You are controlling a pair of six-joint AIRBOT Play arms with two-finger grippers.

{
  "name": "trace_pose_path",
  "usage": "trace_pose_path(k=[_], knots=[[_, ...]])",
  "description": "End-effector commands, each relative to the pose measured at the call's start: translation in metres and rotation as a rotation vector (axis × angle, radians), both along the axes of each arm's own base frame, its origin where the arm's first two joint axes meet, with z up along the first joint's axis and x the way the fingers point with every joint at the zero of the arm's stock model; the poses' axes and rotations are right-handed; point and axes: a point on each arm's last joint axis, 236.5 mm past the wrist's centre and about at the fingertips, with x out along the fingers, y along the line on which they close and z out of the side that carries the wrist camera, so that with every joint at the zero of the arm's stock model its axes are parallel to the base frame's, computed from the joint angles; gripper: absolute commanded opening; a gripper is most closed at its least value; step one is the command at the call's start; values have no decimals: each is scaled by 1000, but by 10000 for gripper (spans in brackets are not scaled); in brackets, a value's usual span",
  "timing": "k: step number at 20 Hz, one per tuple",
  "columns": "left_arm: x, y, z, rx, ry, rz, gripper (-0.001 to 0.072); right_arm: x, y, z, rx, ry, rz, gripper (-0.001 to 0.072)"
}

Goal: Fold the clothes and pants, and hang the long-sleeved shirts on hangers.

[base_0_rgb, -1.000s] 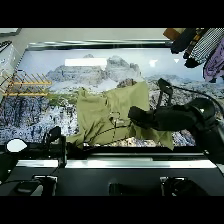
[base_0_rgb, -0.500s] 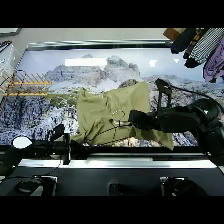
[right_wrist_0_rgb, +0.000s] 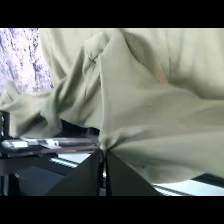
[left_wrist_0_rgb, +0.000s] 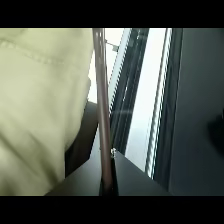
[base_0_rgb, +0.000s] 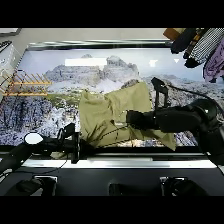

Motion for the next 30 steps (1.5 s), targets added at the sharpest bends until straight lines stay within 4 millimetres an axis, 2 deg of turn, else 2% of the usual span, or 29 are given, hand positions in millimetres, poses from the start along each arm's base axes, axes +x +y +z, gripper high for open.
trace_pose_path(k=[1, 3, 5, 7, 8, 9, 12, 13, 14, 15, 19, 20, 21, 22, 23, 24, 25, 27, 28, 29, 30], knots=[[11, -16, 6, -36, -10, -2, 18, -14, -4, -11, -46, 51, 59, 35], [23, -19, 10, -50, -14, 24, 18, -15, -6, -11, -56, 51, 64, 65], [27, -21, 11, -53, -16, 24, 18, -13, -8, -12, -64, 45, 61, 223], [27, -21, 11, -53, -15, 23, 18, -13, -12, -14, -86, 45, 59, 284], [27, -21, 11, -53, -15, 23, 18, -14, -17, -17, -106, 51, 54, 392], [27, -21, 11, -53, -14, 24, 18, -15, -22, -19, -131, 57, 54, 434], [27, -21, 11, -53, -14, 24, 18, -19, -37, -18, -178, 54, 38, 438], [27, -21, 11, -53, -14, 24, 18, -20, -42, -14, -190, 41, 28, 467], [27, -21, 11, -53, -14, 24, 18, -22, -51, -10, -213, 21, 22, 533], [27, -21, 11, -53, -14, 24, 18, -25, -63, -6, -248, 1, 13, 553], [27, -21, 11, -53, -11, 26, 18, -34, -136, 9, -504, -92, 2, 564], [27, -21, 11, -53, -11, 26, 18, -41, -144, 4, -560, -70, 62, 569], [27, -21, 11, -53, -10, 26, 18, -49, -151, -5, -617, -8, 134, 627], [27, -21, 11, -53, -11, 26, 19, -56, -155, -15, -633, 71, 187, 666], [27, -21, 11, -52, -11, 26, 18, -57, -156, -25, -605, 133, 225, 667], [27, -21, 11, -53, -11, 26, 18, -46, -155, -31, -550, 144, 226, 670], [27, -21, 11, -53, -11, 25, 19, -23, -162, -33, -502, 109, 162, 670], [27, -21, 11, -53, -11, 25, 19, 24, -188, -28, -403, -13, 33, 672], [27, -21, 11, -53, -5, 28, 19, 41, -203, -27, -359, -62, 9, 671], [27, -21, 11, -53, -2, 30, 19, 50, -220, -31, -345, -83, 19, 654], [27, -21, 11, -54, -1, 30, 19, 51, -235, -40, -363, -75, 58, 626]])
